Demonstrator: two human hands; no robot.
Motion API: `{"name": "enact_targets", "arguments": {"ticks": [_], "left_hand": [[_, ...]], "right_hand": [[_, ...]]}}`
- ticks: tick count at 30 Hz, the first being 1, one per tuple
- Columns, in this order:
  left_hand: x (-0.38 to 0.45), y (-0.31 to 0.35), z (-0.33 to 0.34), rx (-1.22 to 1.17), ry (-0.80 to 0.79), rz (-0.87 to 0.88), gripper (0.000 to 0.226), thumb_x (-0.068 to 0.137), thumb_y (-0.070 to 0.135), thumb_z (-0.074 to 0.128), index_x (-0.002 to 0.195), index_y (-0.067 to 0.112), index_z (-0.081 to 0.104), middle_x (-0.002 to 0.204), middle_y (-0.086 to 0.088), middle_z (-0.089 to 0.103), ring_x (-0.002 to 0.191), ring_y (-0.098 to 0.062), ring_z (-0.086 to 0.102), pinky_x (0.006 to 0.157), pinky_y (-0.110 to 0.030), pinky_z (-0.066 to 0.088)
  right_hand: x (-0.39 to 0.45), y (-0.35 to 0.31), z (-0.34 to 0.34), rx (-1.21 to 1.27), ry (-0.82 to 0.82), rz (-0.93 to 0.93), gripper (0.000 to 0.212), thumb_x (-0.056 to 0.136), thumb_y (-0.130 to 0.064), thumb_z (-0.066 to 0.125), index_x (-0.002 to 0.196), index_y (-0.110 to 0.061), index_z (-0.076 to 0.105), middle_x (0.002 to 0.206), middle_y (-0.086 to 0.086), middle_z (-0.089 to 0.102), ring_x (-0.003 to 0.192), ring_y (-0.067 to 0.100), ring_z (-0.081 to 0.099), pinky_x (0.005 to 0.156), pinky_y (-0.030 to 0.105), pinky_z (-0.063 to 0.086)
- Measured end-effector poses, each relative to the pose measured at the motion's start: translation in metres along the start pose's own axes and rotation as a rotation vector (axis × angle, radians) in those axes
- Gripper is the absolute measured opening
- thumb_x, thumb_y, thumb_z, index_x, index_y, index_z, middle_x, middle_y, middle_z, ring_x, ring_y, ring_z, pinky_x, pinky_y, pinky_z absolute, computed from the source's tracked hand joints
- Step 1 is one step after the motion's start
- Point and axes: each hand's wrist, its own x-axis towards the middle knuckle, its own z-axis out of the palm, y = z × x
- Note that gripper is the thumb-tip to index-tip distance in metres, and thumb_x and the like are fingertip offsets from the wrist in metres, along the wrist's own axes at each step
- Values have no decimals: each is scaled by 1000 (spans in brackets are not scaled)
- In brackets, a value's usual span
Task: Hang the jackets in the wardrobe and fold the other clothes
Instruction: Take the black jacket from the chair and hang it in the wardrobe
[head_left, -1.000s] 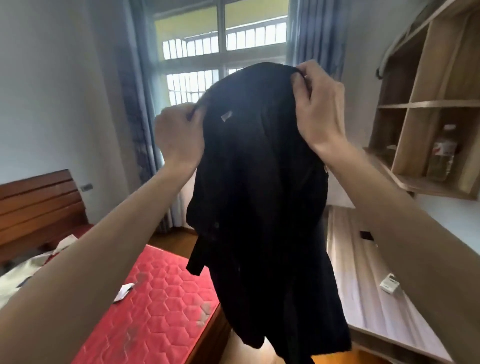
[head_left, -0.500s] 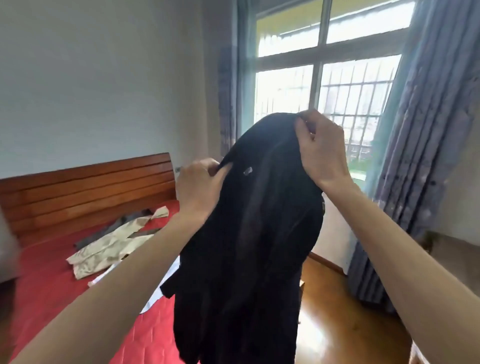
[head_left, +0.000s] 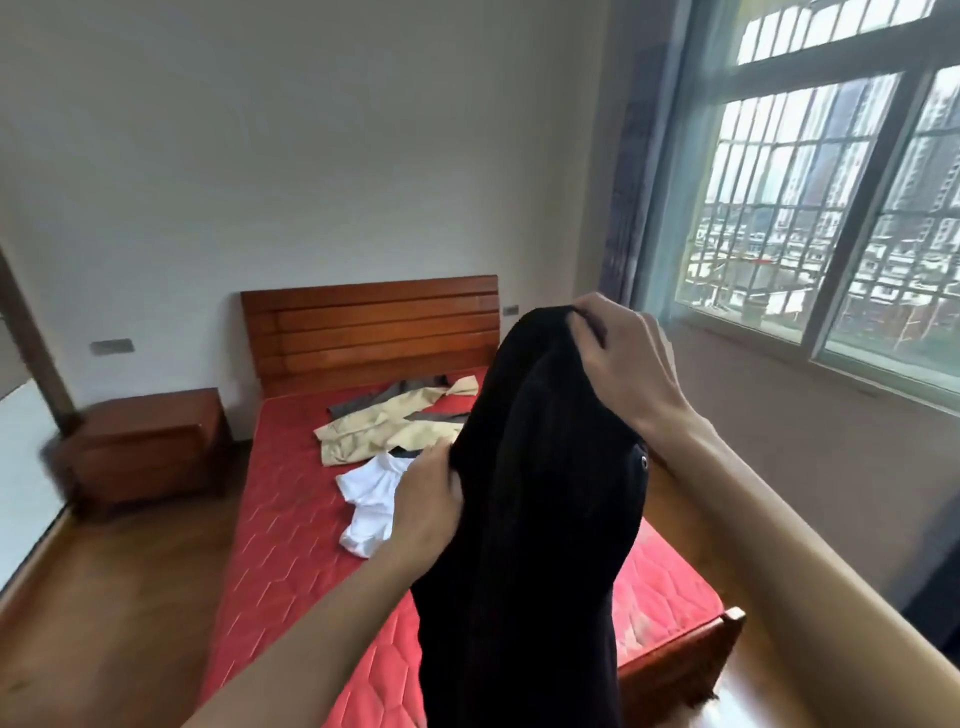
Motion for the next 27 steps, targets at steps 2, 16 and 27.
{"name": "enact_targets", "arguments": {"ticks": [2, 16, 27], "left_hand": [[1, -15, -10, -63, 12, -92, 13, 101, 1, 44, 90, 5, 51, 80, -6, 59, 75, -28, 56, 68, -36, 37], [-22, -56, -177, 217, 23, 173, 21, 102, 45, 59, 95, 26, 54, 71, 9, 66, 64, -13, 66, 61, -38, 54], [-62, -122, -335, 564, 467, 48, 23, 107, 34, 53, 92, 17, 53, 60, 10, 45, 56, -22, 41, 55, -32, 32]], "right_hand": [[-7, 4, 6, -6, -17, -53, 14, 107, -31, 53, 104, -26, 67, 79, -11, 67, 73, 22, 64, 72, 39, 53], [-13, -24, 69, 44, -14, -58, 15, 107, -36, 50, 100, -25, 57, 74, -6, 64, 67, 28, 55, 69, 37, 39], [-34, -146, 146, 46, -200, -574, 35, 98, -49, 65, 112, -17, 61, 70, 1, 70, 54, 30, 65, 56, 39, 57]]}}
